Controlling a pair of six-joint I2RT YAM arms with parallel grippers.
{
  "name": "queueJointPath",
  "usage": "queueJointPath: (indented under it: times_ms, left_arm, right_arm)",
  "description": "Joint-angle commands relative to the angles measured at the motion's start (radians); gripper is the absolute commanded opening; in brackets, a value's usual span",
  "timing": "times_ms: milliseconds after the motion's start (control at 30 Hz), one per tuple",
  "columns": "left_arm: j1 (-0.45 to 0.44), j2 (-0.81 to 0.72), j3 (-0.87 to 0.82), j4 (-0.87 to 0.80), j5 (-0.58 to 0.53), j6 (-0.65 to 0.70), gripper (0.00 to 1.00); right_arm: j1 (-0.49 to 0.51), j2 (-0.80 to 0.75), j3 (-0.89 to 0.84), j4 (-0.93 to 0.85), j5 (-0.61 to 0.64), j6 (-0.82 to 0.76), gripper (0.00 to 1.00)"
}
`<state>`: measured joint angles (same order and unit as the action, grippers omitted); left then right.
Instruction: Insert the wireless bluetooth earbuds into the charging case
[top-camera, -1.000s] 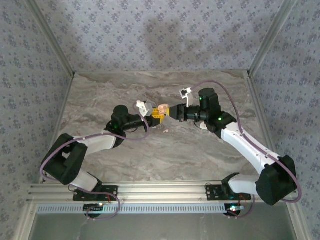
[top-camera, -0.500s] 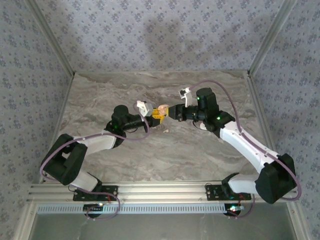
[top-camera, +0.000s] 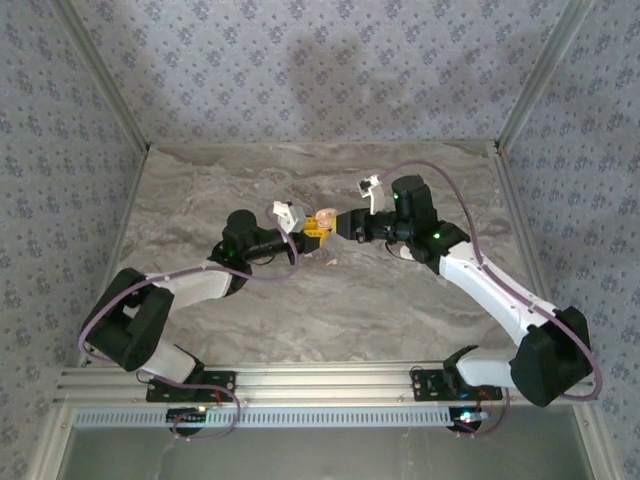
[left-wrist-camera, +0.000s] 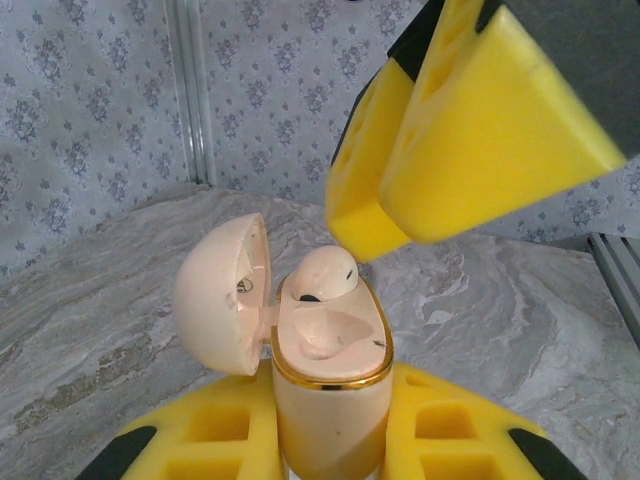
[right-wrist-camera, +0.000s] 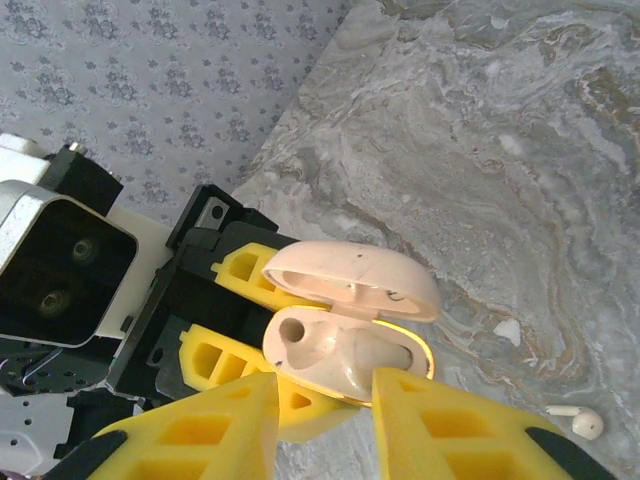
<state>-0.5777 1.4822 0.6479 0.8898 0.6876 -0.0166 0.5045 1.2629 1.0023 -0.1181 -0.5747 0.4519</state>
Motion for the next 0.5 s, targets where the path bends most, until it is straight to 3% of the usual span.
queueJointPath:
  times_ms: [0, 167, 467]
  left_arm:
    - [0.005, -0.037, 0.009, 0.026, 0.018, 0.035, 0.19]
    - [0.004, -0.051, 0.006, -0.02, 0.02, 0.072, 0.19]
    - [0.005, -0.064, 0.007, -0.034, 0.021, 0.085, 0.19]
  right_arm:
    - [-0.015, -0.043, 0.042, -0.04, 0.001, -0.024, 0.34]
    - [-0.014, -0.041, 0.069, -0.06, -0.002, -0.028, 0.33]
    - [0.012, 0.041, 0.107, -0.082, -0.03, -0.041, 0.22]
